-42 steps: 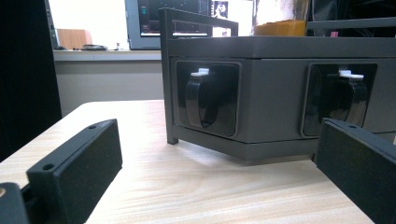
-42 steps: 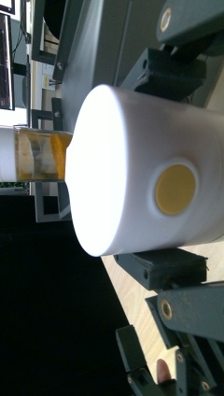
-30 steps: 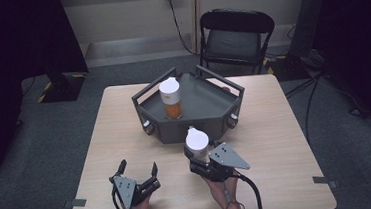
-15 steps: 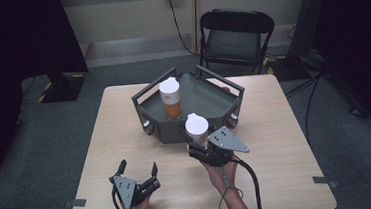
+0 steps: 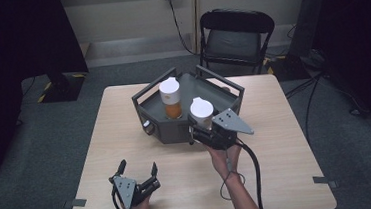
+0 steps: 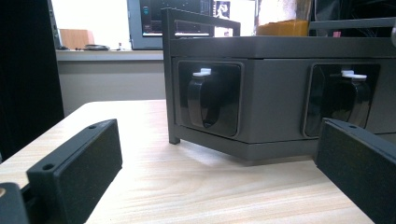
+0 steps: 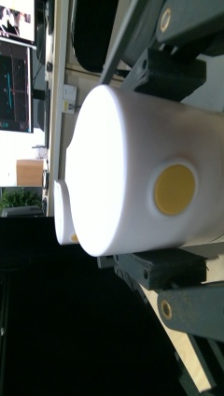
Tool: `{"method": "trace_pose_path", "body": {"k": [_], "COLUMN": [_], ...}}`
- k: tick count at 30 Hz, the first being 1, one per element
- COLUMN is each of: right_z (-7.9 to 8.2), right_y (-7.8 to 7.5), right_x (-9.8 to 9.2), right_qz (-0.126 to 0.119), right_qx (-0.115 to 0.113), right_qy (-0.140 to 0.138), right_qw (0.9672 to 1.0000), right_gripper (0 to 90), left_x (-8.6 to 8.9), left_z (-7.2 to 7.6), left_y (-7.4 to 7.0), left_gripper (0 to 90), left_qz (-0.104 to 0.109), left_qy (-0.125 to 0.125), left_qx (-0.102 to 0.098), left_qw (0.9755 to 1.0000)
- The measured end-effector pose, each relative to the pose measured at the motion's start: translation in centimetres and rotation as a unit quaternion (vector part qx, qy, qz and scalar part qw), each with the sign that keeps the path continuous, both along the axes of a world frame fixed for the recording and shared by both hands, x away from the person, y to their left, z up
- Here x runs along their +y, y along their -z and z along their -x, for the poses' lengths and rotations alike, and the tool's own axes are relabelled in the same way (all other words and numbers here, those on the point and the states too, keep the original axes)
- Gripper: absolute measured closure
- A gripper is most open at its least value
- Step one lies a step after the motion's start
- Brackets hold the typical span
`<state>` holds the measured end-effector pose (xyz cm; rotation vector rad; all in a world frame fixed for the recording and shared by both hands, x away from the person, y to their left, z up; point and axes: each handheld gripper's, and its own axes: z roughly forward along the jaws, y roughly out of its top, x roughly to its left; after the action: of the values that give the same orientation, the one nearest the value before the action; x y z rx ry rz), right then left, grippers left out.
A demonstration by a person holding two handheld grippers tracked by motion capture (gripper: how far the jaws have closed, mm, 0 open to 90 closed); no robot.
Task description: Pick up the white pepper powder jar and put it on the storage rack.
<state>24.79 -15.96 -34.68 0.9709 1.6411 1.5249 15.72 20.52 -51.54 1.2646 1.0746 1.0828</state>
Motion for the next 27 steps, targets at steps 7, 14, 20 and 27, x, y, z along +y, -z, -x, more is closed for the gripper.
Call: {"method": "trace_pose_path", "body": {"k": [7, 14, 20, 27], "right_z": [-1.1, -2.6, -4.1, -5.9], "right_y": [-1.1, -1.9, -1.8, -1.5], "right_x": [0.5, 1.5, 2.3, 3.3], "right_qz": [0.003, 0.001, 0.004, 0.013], "right_qx": [-0.005, -0.016, -0.022, -0.023], "right_qy": [0.020, 0.042, 0.057, 0.070], "right_qw": [0.9998, 0.9990, 0.9981, 0.9972], "right_gripper": [30.0, 30.0, 30.0, 30.0], "left_x": [0.0, 0.0, 0.0, 0.0], "left_z": [0.0, 0.0, 0.0, 0.0], "left_y": [0.0, 0.0, 0.0, 0.0], "left_gripper": [0.2, 0.2, 0.2, 0.2], "left_qz": [0.000, 0.000, 0.000, -0.001], "left_qy": [0.000, 0.000, 0.000, 0.000], "left_qx": [0.000, 0.000, 0.000, 0.000], "left_qw": [1.0000, 1.0000, 1.0000, 1.0000]}}
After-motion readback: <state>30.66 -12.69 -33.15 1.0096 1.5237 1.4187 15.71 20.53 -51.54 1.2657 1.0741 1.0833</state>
